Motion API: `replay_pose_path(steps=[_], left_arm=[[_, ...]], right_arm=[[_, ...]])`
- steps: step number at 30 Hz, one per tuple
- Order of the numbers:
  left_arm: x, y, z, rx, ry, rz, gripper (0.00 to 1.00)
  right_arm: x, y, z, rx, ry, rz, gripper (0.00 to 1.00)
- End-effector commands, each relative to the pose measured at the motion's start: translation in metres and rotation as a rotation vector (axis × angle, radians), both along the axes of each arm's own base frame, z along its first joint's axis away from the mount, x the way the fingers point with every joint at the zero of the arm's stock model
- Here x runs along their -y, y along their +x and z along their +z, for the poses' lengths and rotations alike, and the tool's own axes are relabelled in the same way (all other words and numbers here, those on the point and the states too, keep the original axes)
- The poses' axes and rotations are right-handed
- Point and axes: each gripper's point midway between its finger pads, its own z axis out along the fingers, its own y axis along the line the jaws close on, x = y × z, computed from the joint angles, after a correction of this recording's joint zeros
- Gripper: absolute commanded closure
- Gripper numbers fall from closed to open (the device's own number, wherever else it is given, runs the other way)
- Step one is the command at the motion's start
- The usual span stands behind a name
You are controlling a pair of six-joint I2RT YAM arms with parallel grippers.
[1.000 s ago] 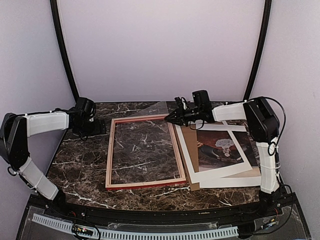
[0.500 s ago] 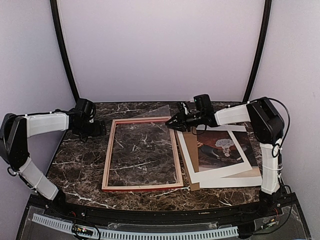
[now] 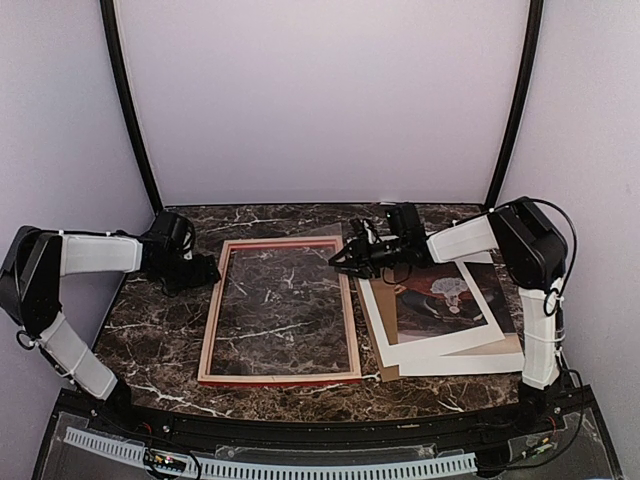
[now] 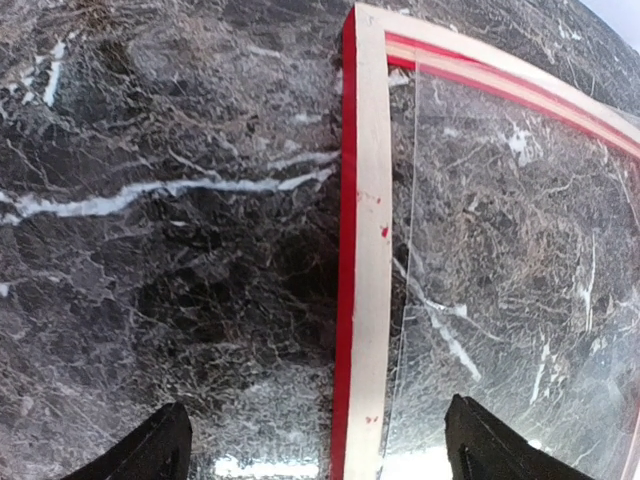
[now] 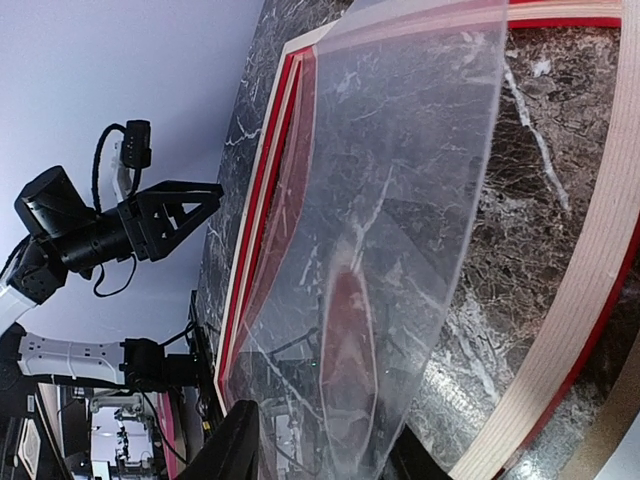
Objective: Put the photo into the frame
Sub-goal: Place the glass panel at the frame body.
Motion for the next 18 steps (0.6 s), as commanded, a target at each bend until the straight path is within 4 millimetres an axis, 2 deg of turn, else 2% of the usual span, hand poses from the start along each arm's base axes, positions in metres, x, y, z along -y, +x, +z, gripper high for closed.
replay_pose_path(steps=[1, 13, 18], left_arm=[[0.014, -0.009, -0.016, -0.036, -0.073, -0.027, 0.13], [0.032, -0.020, -0.037, -0.077, -0.164, -0.057, 0.31], [0.034, -0.021, -0.035, -0.062, -0.172, -0.054, 0.35]], right_arm=[[-0.008, -0.008, 0.028, 0.074, 0.057, 0.022, 0.63], [-0.010, -0.028, 0.016, 0.029, 0.068, 0.017, 0.58], [-0.007, -0.029, 0.014, 0.026, 0.053, -0.006, 0.65]])
